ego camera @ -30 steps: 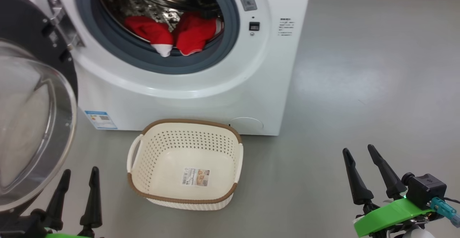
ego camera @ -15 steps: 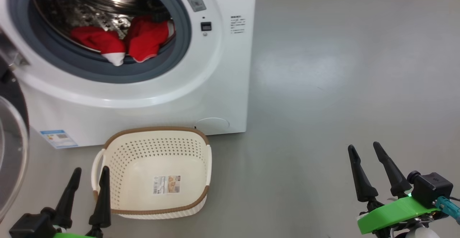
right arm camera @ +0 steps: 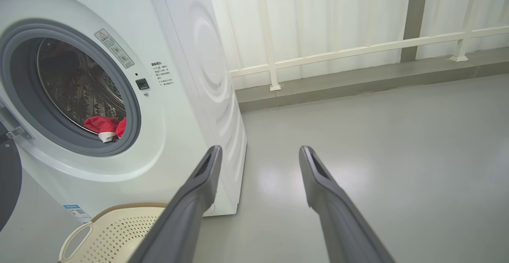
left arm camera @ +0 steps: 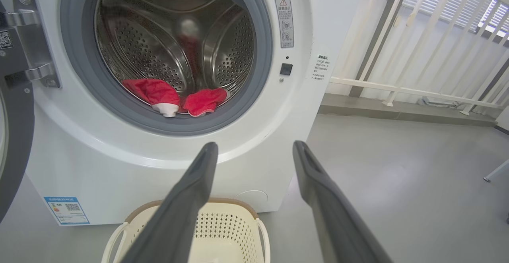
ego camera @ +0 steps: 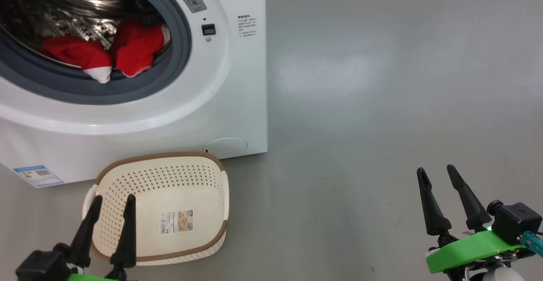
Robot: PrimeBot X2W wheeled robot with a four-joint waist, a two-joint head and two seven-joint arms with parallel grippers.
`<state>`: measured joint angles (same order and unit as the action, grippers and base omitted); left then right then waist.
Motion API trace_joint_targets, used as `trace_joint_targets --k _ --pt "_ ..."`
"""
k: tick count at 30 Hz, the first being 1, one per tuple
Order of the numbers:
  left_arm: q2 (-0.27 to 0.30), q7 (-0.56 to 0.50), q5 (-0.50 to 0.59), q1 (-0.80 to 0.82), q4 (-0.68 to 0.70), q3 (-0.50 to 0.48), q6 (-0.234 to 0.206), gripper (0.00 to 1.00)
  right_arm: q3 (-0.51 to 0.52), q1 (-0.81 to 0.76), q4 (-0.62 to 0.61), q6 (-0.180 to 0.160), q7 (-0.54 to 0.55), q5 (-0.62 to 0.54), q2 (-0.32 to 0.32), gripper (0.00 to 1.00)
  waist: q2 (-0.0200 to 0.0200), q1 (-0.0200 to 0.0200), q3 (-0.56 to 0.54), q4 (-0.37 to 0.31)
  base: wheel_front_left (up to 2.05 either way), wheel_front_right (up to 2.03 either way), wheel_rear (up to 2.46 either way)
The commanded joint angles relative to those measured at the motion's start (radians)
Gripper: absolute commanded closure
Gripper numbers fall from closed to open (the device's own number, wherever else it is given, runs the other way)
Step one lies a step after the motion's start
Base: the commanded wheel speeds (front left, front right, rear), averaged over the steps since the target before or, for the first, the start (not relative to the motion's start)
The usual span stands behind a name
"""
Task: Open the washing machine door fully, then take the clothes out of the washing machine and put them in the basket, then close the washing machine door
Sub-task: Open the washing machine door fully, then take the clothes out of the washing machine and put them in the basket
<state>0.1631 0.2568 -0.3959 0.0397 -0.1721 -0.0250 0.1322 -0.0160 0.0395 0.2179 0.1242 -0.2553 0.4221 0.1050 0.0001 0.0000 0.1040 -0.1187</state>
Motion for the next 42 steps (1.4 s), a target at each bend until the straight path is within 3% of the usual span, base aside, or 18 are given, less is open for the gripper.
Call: trace_joint_targets --k 1,26,42 --pt "0.022 0.005 0.009 0.013 0.031 -0.025 -0.002 0.00 -0.020 0.008 -0.030 0.007 -0.006 -0.005 0.007 0.00 -0.0001 0.0000 0.001 -0.001 0.00 0.00 0.00" --pt "0.021 0.005 -0.019 -0.001 0.063 -0.023 -0.002 0.00 -0.024 0.008 -0.032 0.007 -0.006 -0.009 0.009 0.00 -0.0001 0.0000 -0.004 0.012 0.02 -0.02 0.00" --pt "0.028 0.005 -0.022 0.006 0.060 -0.013 -0.002 0.00 -0.028 0.006 -0.035 0.007 -0.006 -0.009 0.011 0.00 -0.0001 0.0000 -0.002 0.017 0.94 -0.94 0.00"
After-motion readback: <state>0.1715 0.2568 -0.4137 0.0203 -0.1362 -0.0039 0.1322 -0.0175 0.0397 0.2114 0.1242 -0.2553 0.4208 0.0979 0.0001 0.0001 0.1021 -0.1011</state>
